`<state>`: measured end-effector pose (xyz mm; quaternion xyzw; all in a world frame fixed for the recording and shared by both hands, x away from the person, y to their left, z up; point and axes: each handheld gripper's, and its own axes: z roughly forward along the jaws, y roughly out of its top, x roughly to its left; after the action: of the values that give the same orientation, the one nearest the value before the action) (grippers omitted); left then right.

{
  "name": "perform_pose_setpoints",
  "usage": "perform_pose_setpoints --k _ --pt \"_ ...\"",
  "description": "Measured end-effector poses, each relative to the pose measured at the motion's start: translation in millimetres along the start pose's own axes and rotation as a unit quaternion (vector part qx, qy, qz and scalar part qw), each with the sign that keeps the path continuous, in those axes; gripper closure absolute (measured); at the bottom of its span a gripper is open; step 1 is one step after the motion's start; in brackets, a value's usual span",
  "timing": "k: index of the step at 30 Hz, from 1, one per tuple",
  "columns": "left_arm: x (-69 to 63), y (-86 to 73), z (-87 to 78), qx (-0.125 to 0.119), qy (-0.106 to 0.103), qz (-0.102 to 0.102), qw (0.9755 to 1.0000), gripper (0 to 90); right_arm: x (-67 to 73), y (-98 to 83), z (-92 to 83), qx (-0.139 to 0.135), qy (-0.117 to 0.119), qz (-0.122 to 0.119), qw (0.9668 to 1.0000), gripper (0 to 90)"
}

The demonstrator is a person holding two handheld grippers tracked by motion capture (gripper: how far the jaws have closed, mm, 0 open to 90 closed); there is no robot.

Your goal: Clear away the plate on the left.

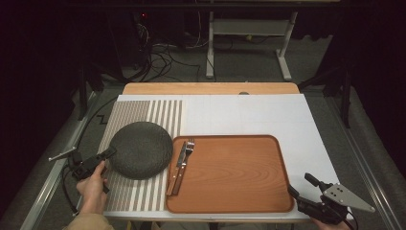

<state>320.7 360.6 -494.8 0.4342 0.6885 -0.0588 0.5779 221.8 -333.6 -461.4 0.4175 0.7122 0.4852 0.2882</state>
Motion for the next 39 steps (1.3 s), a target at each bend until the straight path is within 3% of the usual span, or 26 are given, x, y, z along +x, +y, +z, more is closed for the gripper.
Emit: perform_pose_setpoints --k 3,10,25,39 --pt "-0.7 0.4 -0.7 -0.005 -0.011 -0.005 0.9999 82.8 -0.2 -0.1 0.0 0.000 0.000 0.000 1.0000 26.9" --pt "-1.8 -0.2 -1.1 -0.013 -0.016 -0.014 0.9997 82.5 -0.3 -0.1 -0.1 0.000 0.000 0.001 1.0000 26.9" --pt "-11.6 0.8 -1.1 -0.009 -0.031 0.003 0.9995 82.3 -0.2 0.0 -0.2 -0.001 0.000 0.000 1.0000 26.9" --pt "-33.9 2.8 2.5 -0.001 -0.049 0.020 0.9986 82.3 -0.2 0.0 -0.2 -0.001 0.000 0.000 1.0000 26.9"
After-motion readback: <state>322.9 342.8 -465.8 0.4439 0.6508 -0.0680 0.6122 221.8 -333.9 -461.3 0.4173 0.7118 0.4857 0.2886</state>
